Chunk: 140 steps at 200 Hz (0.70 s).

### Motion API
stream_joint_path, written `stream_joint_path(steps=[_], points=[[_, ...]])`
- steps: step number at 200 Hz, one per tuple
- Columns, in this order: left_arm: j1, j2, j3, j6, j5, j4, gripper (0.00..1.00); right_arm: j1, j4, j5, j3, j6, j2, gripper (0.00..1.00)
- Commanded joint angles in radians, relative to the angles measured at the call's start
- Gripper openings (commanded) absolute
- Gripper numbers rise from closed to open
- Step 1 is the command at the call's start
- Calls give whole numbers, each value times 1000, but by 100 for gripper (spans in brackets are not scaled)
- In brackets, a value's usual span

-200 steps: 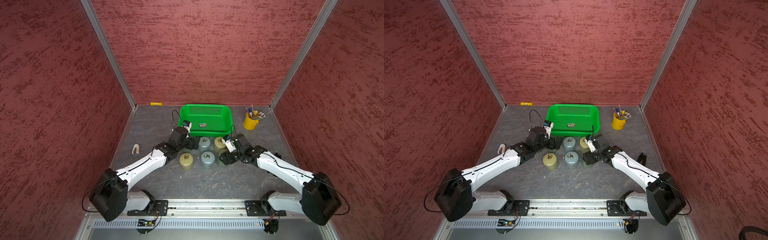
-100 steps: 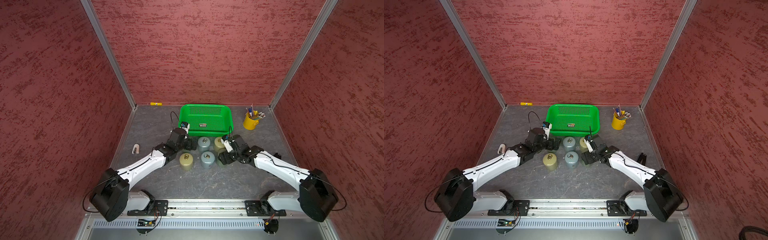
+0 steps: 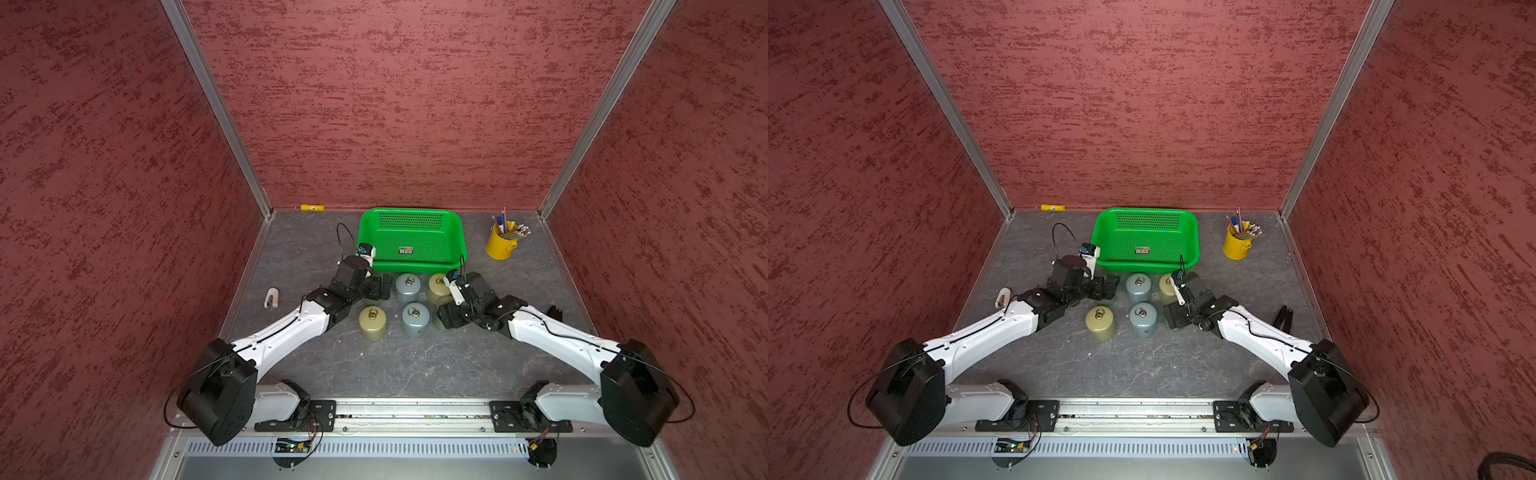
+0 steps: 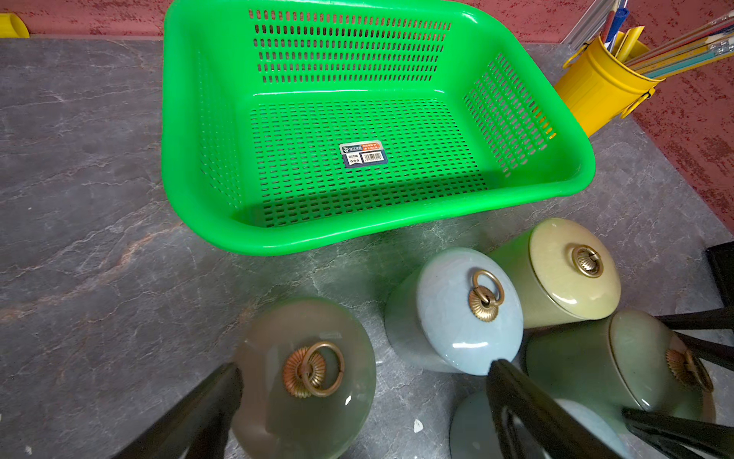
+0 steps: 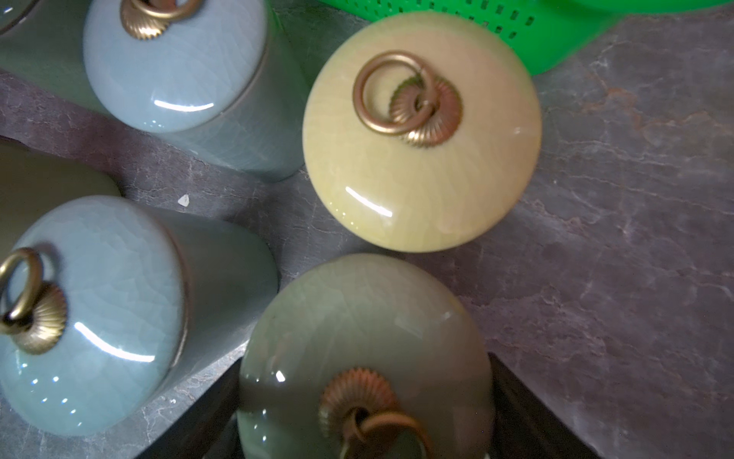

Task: Take the tea canister out of the basket
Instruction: Place the tea canister at the center of the board.

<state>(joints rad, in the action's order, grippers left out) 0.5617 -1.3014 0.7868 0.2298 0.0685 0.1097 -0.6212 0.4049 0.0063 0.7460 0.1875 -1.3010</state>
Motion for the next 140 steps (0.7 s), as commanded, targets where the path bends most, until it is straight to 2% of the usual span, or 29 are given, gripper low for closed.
stream_joint_path(steps=[1, 32, 53, 111, 140], points=[[-8, 16, -8, -4, -10, -24, 100, -10, -91, 19, 1, 13, 28, 82], [-13, 14, -7, -4, -10, -24, 100, -11, -113, 12, -7, 21, 26, 89], [-16, 16, -7, -3, -10, -24, 100, -10, -124, 5, -8, 21, 30, 98], [-27, 34, -6, -5, -7, -18, 100, -11, -127, 7, 2, 17, 72, 99], [-83, 57, 0, -18, -5, -7, 100, -11, -93, 40, 40, 1, 131, 98]])
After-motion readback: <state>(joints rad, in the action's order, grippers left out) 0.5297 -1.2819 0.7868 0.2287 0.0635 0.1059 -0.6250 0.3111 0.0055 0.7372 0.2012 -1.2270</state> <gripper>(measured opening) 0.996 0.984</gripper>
